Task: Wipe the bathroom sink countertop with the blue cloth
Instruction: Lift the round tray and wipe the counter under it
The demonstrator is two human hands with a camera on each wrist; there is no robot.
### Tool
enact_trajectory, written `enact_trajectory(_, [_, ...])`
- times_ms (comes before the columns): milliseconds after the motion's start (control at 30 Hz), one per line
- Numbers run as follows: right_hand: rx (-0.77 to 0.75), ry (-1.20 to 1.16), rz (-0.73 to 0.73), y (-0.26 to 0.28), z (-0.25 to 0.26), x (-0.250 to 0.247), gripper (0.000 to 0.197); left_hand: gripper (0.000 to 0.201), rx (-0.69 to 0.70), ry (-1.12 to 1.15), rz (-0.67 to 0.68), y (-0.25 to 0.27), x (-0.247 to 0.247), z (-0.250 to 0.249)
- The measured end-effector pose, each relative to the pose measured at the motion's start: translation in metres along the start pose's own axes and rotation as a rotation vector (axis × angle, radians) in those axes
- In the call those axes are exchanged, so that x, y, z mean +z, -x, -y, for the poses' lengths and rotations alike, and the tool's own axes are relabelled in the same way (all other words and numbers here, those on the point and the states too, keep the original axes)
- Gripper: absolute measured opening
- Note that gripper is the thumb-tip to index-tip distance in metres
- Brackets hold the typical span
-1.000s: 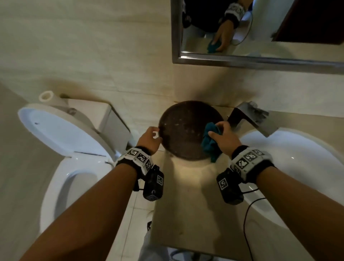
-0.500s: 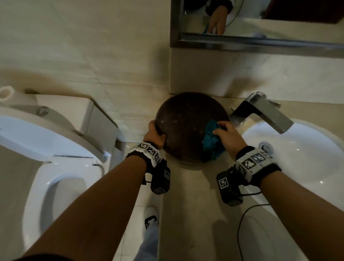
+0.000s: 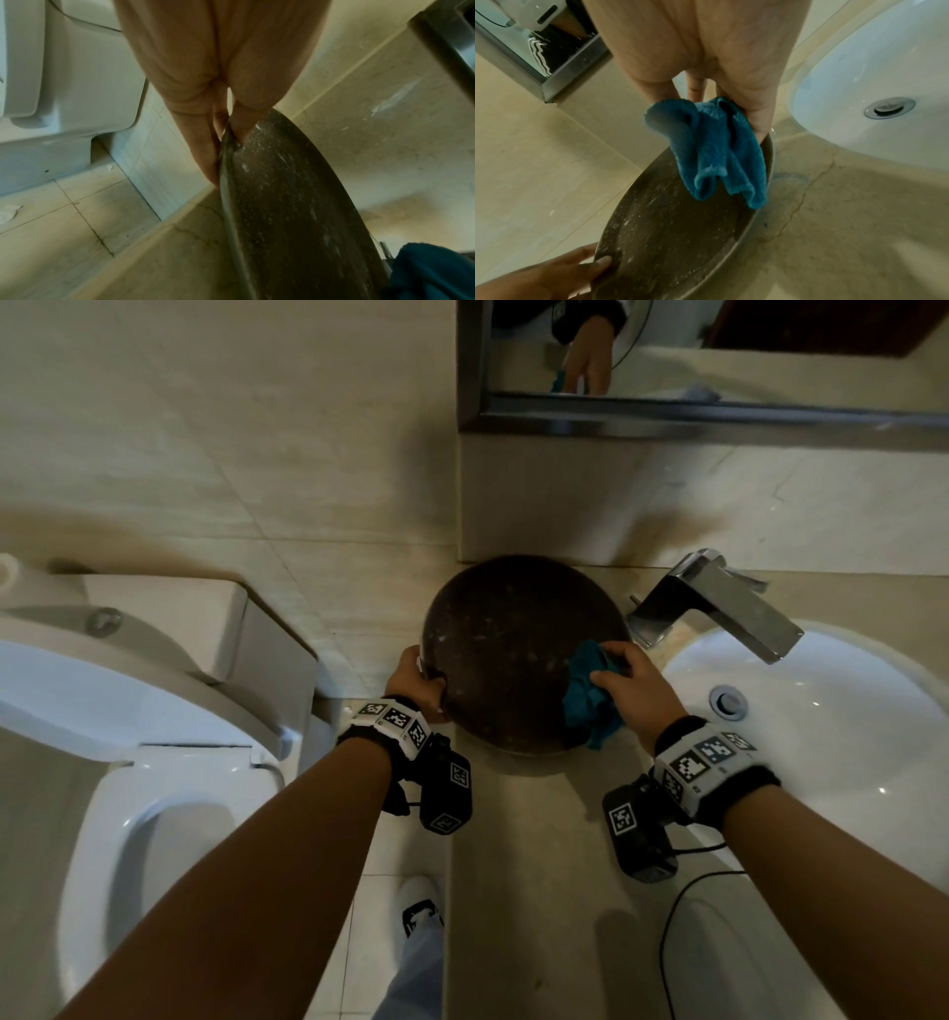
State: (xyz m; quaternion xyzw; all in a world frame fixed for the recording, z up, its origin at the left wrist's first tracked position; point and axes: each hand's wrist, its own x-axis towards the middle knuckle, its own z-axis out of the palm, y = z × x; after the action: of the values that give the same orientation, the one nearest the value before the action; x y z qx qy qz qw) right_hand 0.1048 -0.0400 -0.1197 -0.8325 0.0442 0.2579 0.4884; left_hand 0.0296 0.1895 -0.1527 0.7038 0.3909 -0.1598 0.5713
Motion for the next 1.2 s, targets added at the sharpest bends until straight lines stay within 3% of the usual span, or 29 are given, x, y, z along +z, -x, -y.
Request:
enact_trajectory(533, [-0.077, 0.051, -0.019, 0.017, 0.002, -0.015, 0.030, 0.056, -0.026, 0.427, 0.060, 0.036, -0.020, -0.002])
enact_trajectory(700, [-0.101, 0.119, -0.072, 0.022, 0.001, -0.021, 0.034, 0.056, -0.015, 0.524, -0.009, 0.051, -0.044, 0.007])
enact_trajectory(1000, [0.008, 0.315, -0.259, 0.008, -0.018, -0.008, 0.047, 0.056, 0.029, 0.501, -0.221, 0.062, -0.073, 0.017])
enact_trajectory(1200, [-0.007, 0.305, -0.374, 0.005, -0.026, -0.001, 0.047, 0.055, 0.019, 0.479, -0.259, 0.068, -0.086, 0.025])
